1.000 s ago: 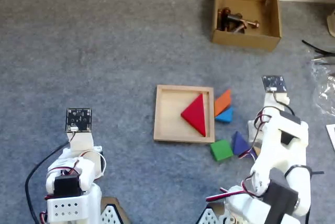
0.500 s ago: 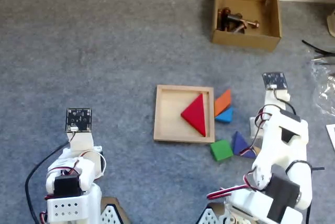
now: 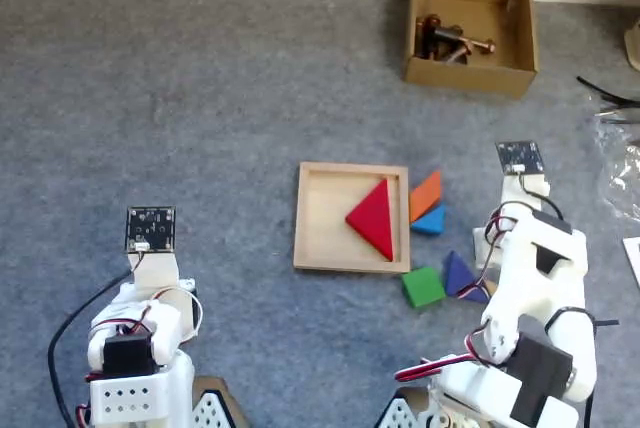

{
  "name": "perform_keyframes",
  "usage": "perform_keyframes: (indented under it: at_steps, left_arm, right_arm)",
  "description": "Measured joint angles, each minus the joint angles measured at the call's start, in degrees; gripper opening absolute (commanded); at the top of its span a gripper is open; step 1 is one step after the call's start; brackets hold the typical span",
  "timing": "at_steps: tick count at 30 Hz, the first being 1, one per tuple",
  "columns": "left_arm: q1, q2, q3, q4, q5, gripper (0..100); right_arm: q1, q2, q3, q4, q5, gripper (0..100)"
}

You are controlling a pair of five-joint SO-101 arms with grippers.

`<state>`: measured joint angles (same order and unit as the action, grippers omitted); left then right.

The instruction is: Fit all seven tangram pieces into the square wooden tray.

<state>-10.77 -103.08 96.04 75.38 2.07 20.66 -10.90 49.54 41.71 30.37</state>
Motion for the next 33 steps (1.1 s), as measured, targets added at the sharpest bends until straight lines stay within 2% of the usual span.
perform_keyframes:
  at_steps: [33]
  left_arm:
    - [0.0, 0.0, 0.0, 0.0, 0.0, 0]
  right_arm:
    - [0.3, 0.0, -2.7, 0.4, 0.1, 28.2]
